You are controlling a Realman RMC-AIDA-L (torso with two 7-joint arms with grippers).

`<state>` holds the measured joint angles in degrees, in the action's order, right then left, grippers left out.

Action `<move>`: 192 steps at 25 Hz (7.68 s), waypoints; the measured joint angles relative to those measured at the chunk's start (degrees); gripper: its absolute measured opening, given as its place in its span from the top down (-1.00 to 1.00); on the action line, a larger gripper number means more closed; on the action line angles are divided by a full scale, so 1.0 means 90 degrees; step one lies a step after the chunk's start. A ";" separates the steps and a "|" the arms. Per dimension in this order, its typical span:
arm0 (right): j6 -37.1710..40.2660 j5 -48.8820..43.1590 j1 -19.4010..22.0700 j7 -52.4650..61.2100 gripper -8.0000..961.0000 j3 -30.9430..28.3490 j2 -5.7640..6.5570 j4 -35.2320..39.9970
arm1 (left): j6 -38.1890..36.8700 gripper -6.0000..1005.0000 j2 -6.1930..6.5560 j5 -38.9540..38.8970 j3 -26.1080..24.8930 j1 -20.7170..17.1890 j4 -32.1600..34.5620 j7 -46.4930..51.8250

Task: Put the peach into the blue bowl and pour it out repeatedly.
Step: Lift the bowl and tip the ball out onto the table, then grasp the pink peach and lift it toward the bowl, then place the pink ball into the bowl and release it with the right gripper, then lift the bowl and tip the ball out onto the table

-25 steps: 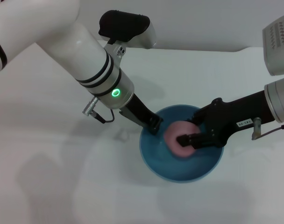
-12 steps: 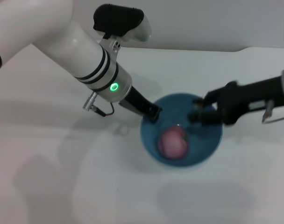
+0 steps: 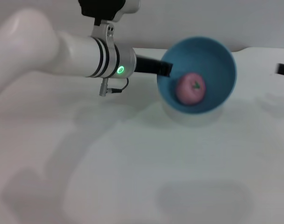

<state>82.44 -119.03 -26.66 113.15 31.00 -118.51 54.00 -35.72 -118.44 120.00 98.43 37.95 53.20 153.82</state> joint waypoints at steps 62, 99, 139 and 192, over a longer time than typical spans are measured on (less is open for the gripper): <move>0.0068 -0.0225 0.0249 -0.0774 0.02 0.0182 -0.0029 -0.0815 | 0.8834 0.99 -0.0026 -0.2129 0.4572 -0.0721 -0.0515 -0.4021; -0.2702 0.1622 -0.2346 -0.0942 -0.28 0.7680 -0.0116 -0.2111 | -0.4725 0.99 0.0374 0.2452 -0.4579 -0.1327 0.1141 0.0086; -0.2595 0.1803 -0.0169 -0.1622 0.75 0.4238 0.0158 -0.1014 | -0.4257 0.99 0.0032 0.2562 -0.3392 -0.0163 0.0000 0.0279; 0.0097 0.0475 -0.0054 -0.0100 0.02 0.1254 0.0018 0.0463 | -0.0967 0.99 -0.0028 0.0582 0.0880 0.0905 -0.0561 0.1065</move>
<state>83.31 -114.75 -27.14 112.25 42.28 -118.35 58.17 -44.42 -118.69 125.23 106.36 46.10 48.15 163.41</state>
